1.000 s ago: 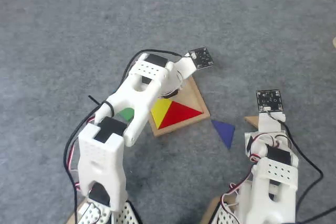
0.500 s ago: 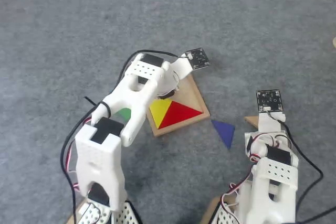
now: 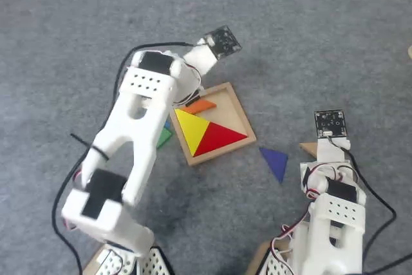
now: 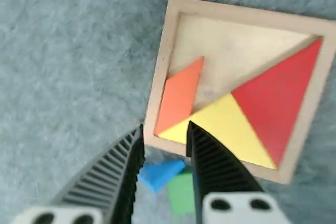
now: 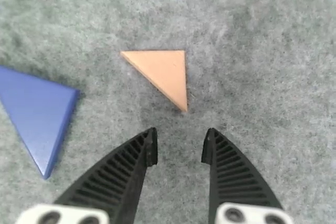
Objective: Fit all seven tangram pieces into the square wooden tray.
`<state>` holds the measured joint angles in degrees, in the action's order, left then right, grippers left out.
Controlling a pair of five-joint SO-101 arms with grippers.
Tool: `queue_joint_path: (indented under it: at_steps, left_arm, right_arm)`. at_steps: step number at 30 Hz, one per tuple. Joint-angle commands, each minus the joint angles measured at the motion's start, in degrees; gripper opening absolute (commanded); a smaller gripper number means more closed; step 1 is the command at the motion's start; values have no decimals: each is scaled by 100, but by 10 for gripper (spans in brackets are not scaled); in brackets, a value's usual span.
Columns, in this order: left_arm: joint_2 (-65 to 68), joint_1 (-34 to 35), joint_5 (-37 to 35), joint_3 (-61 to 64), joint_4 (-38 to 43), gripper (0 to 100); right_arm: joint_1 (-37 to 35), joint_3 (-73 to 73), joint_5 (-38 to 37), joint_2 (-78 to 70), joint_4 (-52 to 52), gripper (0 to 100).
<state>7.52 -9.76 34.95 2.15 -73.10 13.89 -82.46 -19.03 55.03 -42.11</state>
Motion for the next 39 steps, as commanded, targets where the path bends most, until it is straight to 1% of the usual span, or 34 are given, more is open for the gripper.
queue_joint_path:
  at_steps: [1, 3, 4, 7, 9, 11, 13, 16, 20, 24, 29, 32, 35, 37, 39]
  left_arm:
    - [-923, 97, -1275, -57, -466, 130]
    - [-1292, 185, -1837, 127, -422, 130]
    - [-1565, 193, -2048, 374, -220, 130]
    - [-2620, 167, -2664, 1763, 782, 130]
    - [-3341, 281, -2980, 2800, 1442, 131]
    - [-3912, 598, -2945, 3618, 1749, 133]
    - [-4158, 1073, -2927, 4066, 1688, 133]
    - [-4132, 1916, -2998, 4549, 1688, 134]
    - [-3965, 2549, -3103, 4804, 1855, 134]
    - [-3807, 2593, -3771, 4840, 1908, 135]
    - [-3631, 2611, -3877, 4980, 2295, 135]
    - [-3552, 2637, -3877, 4971, 2347, 135]
    - [-3543, 2637, -3877, 4954, 2347, 135]
    - [-3543, 2637, -3859, 4954, 2347, 135]
    - [-3534, 2637, -3859, 4954, 2347, 135]
  right_arm:
    - [-31, 44, -9, 119, 92, 154]
    - [-31, 53, -35, 101, 75, 154]
    - [-31, 53, -132, 92, 75, 154]
    - [-31, 53, -246, 84, 66, 154]
    - [-31, 105, -255, 84, -48, 155]
    - [-31, 352, -378, 84, -330, 155]
    - [-75, 782, -484, 84, -796, 155]
    - [-356, 1670, -668, 84, -1631, 155]
    - [-813, 2796, -826, 75, -2440, 155]
    - [-998, 3490, -905, -374, -2853, 155]
    - [-1015, 4246, -967, -1974, -3011, 155]
    - [-1015, 4765, -607, -3037, -3380, 156]
    - [-769, 4976, -360, -3626, -3187, 160]
    - [-620, 4853, -369, -3670, -2897, 197]
    - [-629, 4659, -448, -3670, -2730, 245]
